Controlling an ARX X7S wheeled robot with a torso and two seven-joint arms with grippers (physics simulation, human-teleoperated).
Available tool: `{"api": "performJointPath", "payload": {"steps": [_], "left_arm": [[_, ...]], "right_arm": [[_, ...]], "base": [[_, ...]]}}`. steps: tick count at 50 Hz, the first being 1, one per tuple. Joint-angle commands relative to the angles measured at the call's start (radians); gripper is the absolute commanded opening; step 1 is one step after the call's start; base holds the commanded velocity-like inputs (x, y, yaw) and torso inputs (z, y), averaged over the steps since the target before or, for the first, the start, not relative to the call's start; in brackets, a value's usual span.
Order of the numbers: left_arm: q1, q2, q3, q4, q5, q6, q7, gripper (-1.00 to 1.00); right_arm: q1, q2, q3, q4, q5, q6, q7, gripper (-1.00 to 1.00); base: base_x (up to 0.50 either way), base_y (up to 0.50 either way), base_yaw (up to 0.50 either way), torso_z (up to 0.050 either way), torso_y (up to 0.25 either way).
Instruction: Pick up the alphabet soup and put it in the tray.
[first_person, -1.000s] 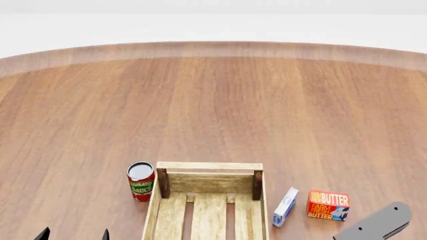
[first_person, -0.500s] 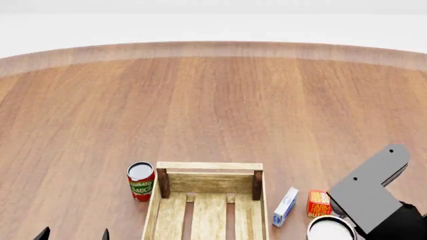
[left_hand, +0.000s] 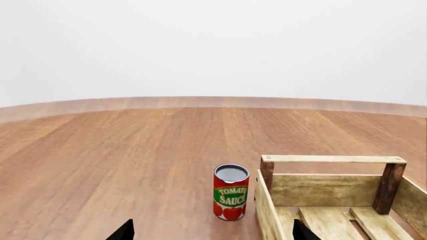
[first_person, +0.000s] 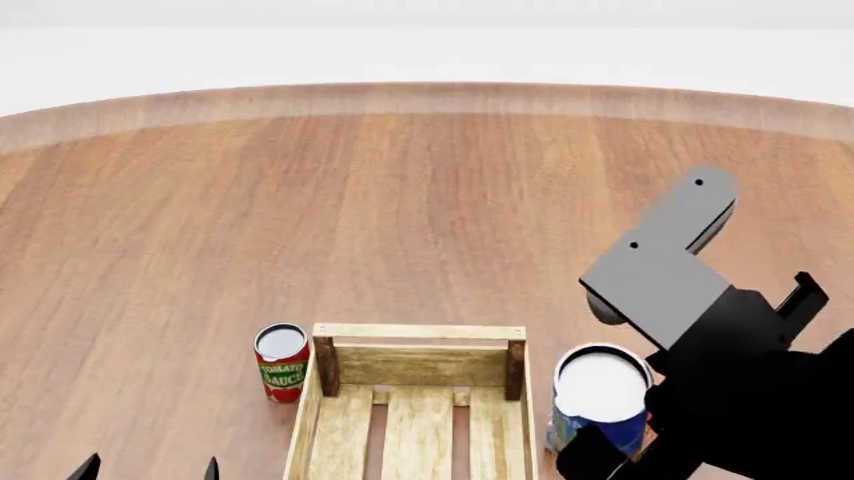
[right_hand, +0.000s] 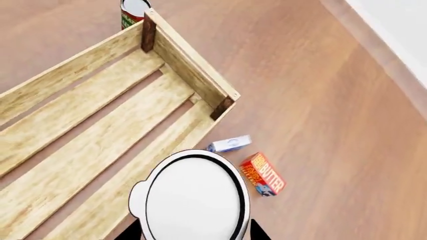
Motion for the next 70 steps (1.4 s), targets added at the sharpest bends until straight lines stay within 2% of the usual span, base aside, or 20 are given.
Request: {"api": "performJointPath", "payload": {"steps": [1,32,55,70], "left_arm": [[0.0,-0.004,0.005,0.001,-0.002,0.002,-0.004,1.0],[0.004,-0.015,0.015,0.005,-0.007,0.007,-0.017,1.0],[-0.006,-0.018,0.022,-0.006,-0.014,0.008,-0.021,1.0],[-0.006,-0.023,0.027,-0.003,-0.019,0.009,-0.025,1.0]], "right_arm": [[0.127,-0.087,-0.148,0.086,-0.118,-0.072,-0.099,-1.0],[0.078,-0.254,-0.255,0.295,-0.25,-0.313,-0.202,-1.0],[0.015,-0.317,-0.26,0.392,-0.277,-0.429,-0.229,-1.0],[-0.016,-0.379,-0.342,0.489,-0.372,-0.53,-0.274,-1.0]], "base": [[0.0,0.0,0.0,0.0,0.0],[0.0,0.0,0.0,0.0,0.0],[0.0,0.0,0.0,0.0,0.0],[0.0,0.0,0.0,0.0,0.001]]}}
